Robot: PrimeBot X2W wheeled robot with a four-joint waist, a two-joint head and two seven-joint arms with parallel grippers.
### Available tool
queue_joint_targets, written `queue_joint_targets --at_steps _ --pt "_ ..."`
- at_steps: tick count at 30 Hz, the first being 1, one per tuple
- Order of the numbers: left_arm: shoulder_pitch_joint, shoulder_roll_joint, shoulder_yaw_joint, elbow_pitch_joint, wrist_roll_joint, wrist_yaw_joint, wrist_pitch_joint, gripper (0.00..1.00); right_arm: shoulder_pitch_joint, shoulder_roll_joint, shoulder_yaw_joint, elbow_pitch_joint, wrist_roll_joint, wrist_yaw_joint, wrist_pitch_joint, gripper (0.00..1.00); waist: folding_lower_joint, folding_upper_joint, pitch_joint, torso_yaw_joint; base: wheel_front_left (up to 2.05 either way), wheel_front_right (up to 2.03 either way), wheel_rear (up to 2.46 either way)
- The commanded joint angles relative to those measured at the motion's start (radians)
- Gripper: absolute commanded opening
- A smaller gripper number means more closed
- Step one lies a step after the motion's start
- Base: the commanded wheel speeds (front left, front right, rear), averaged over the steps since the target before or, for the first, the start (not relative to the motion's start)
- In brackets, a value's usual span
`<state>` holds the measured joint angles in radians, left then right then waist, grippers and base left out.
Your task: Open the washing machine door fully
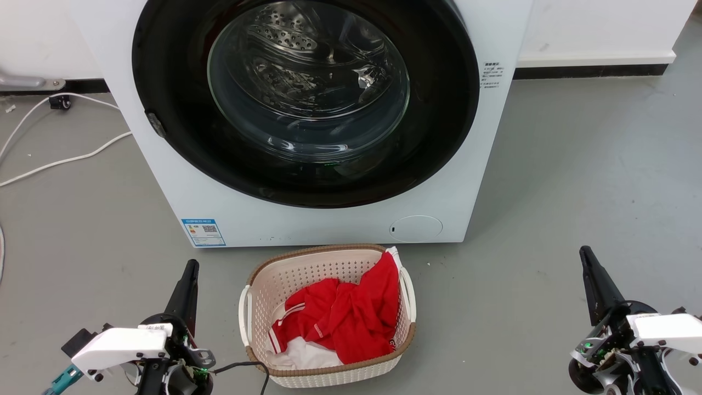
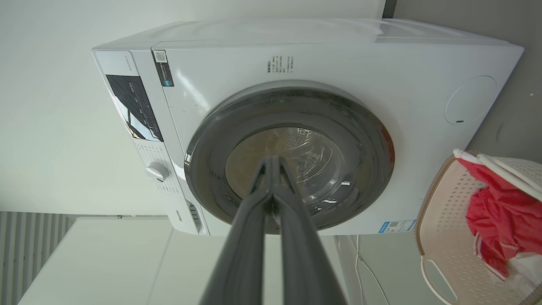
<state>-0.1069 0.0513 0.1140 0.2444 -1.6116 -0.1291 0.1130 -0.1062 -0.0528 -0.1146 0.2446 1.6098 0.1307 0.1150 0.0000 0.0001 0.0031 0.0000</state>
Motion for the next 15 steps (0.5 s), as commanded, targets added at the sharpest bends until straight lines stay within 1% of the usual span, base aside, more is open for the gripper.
queue_joint_targets --at_steps 1,15 --pt "0.0 -0.001 0.001 0.0 0.004 -0.003 0.003 0.0 -0.003 0.004 0.001 0.001 -0.001 0.0 0.0 0.0 0.0 -0.0001 0.0 0.0 0.0 0.0 0.0" --pt "0.0 -0.001 0.001 0.0 0.004 -0.003 0.003 0.0 -0.003 0.004 0.001 0.001 -0.001 0.0 0.0 0.0 0.0 -0.0001 0.0 0.0 0.0 0.0 0.0"
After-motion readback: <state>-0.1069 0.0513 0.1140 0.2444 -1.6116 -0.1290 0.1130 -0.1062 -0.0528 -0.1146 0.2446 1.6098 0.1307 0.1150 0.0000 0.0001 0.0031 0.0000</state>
